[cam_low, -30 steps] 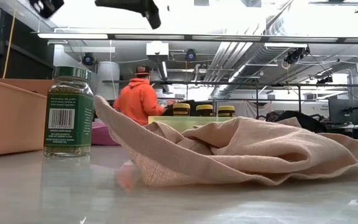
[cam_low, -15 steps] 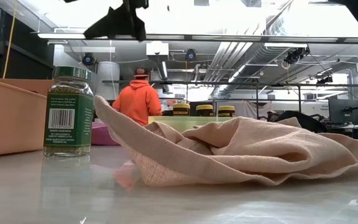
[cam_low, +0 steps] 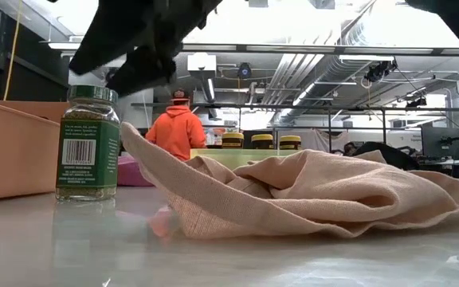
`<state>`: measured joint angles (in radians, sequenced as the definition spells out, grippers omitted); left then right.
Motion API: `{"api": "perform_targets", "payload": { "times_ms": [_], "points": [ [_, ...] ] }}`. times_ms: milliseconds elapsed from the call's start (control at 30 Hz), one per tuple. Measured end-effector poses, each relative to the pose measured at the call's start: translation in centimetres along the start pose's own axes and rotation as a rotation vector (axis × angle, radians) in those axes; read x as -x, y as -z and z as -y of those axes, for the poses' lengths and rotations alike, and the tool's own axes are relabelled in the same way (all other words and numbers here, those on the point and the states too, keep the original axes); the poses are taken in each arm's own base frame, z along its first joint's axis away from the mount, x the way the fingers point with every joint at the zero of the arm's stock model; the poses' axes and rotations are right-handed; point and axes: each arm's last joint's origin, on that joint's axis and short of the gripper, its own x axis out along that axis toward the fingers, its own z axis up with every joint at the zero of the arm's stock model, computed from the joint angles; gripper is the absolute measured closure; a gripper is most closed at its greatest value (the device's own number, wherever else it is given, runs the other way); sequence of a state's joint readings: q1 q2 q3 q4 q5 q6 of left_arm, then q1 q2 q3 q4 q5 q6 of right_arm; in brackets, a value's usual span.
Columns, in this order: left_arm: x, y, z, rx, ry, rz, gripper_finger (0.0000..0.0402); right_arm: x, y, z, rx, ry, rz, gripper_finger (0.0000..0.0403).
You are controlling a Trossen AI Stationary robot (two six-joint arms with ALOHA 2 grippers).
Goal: Sort spices by type
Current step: Put the top green spice bottle into the gray bin
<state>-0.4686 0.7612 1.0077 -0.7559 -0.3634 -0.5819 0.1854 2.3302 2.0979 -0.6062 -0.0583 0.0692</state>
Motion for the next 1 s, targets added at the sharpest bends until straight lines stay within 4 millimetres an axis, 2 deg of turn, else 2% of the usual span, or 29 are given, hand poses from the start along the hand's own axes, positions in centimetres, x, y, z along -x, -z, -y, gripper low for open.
{"api": "perform_targets", "payload": {
  "times_ms": [233,500,600,733,767,867,1000],
  "points": [
    [-0.2,0.1,0.1,-0.013,-0.006,-0.009,0.0151,-3.0,1.4,-0.1,0.004,0.035,-0.028,0.0068],
    [-0.2,0.1,0.1,-0.013,-0.006,-0.009,0.0151,-3.9,1.5,0.0,-0.002,0.052,0.005,0.0072],
    [-0.2,0.0,0.1,-0.013,-0.005,-0.008,0.0151,-3.9,1.5,0.0,0.011,0.054,0.0,0.0103],
    [0.2,0.0,-0.1,-0.01,0.003,0.006,0.0151,-3.8,1.8,0.0,-0.02,0.079,-0.032,0.0202],
    [0.5,-0.1,-0.2,-0.017,0.001,0.02,0.0151,-3.6,1.6,0.0,-0.036,0.081,-0.035,0.0217],
    [1.4,-0.6,-0.6,-0.047,-0.03,0.118,0.0151,-2.0,0.3,-0.2,-0.054,0.081,-0.024,0.0216],
    [3.2,-1.9,-1.0,-0.111,-0.094,0.324,0.0151,2.5,-2.0,-0.2,-0.05,0.106,-0.061,0.0216]
  ]
}}
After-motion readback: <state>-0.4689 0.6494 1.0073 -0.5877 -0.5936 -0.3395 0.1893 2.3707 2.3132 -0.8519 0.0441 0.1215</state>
